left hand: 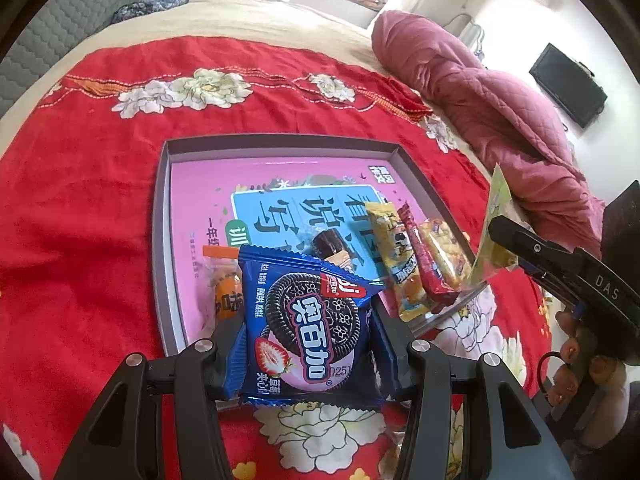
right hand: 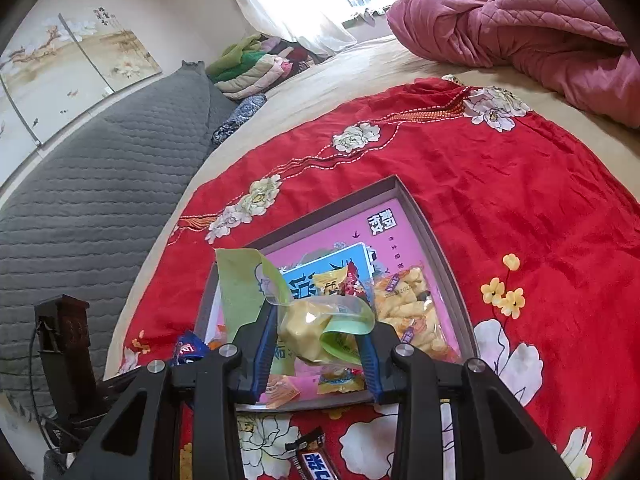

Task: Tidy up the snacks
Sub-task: 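Carry Oreo packet with left tool while right tool carries green bag over tray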

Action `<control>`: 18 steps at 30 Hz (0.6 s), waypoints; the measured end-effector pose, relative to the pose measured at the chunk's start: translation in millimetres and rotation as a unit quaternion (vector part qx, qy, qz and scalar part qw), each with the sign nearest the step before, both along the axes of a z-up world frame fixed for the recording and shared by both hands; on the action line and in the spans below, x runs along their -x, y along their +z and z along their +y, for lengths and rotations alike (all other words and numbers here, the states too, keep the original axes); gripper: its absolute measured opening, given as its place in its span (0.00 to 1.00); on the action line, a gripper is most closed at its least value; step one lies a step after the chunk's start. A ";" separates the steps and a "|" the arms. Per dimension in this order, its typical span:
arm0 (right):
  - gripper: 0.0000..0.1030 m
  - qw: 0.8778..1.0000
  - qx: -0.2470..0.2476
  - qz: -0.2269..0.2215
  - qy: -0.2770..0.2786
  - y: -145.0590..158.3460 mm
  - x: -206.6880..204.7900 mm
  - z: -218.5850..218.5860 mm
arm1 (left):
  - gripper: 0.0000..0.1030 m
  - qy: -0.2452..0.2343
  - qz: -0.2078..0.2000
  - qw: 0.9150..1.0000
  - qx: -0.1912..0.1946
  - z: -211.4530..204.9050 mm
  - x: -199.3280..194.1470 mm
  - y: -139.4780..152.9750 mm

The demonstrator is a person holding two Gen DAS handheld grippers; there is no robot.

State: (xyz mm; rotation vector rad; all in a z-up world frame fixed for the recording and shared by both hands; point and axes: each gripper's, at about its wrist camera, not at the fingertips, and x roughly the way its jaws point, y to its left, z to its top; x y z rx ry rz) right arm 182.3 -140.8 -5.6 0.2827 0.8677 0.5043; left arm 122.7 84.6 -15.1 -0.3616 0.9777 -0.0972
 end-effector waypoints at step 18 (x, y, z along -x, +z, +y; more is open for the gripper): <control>0.36 0.998 0.061 0.000 0.019 -24.8 -0.2 20.9 | 0.52 -0.004 0.018 1.000 -0.020 -3.8 -6.4 -13.4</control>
